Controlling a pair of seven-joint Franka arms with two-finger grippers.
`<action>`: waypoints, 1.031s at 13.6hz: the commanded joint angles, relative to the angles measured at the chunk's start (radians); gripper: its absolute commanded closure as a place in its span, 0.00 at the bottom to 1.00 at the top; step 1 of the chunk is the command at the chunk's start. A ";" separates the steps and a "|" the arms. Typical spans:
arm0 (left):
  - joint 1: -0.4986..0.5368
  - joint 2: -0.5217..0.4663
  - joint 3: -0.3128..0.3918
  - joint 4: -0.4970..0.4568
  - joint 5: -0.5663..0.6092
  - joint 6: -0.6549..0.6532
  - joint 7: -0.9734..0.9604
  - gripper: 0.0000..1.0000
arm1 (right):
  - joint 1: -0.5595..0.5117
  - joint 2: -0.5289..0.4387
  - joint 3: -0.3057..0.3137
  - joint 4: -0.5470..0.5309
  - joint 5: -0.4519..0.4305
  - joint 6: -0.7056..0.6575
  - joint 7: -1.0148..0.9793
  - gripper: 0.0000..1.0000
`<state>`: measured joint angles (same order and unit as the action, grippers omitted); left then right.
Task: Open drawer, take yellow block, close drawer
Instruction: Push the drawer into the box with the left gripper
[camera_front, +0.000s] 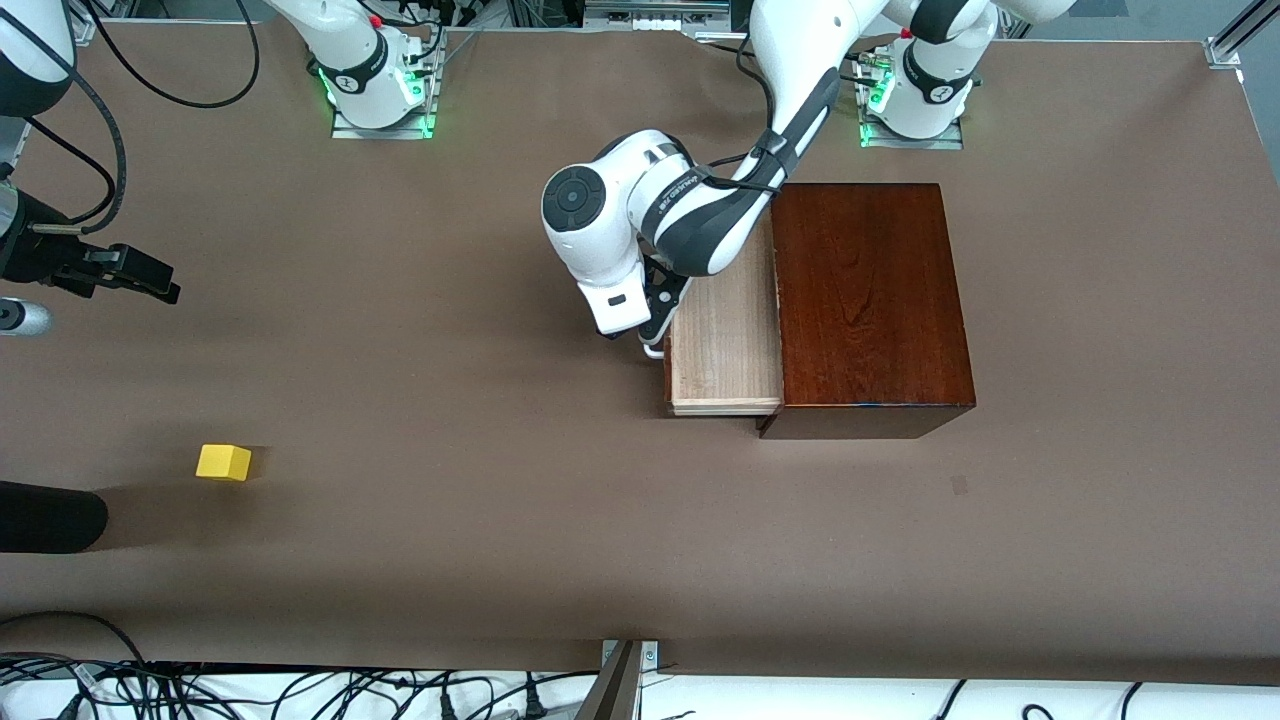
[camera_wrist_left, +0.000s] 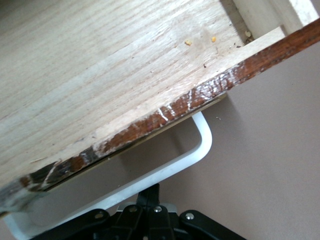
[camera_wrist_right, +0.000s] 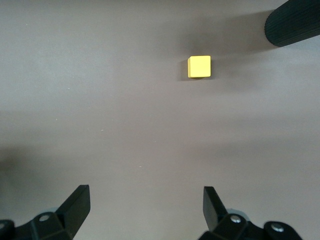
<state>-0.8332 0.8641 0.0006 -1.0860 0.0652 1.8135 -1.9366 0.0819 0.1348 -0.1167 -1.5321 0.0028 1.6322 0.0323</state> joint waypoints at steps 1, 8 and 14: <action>-0.015 0.020 0.027 0.044 0.035 -0.019 -0.007 1.00 | 0.013 -0.014 -0.012 0.003 0.020 -0.015 0.008 0.00; -0.009 0.004 0.039 0.035 0.093 -0.078 0.057 1.00 | 0.013 -0.014 -0.009 0.023 0.017 -0.015 0.003 0.00; 0.009 -0.045 0.041 -0.014 0.093 -0.168 0.136 1.00 | 0.013 -0.014 -0.009 0.023 0.019 -0.015 0.004 0.00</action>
<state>-0.8343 0.8595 0.0324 -1.0701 0.1247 1.6814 -1.8458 0.0860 0.1339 -0.1169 -1.5157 0.0048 1.6322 0.0323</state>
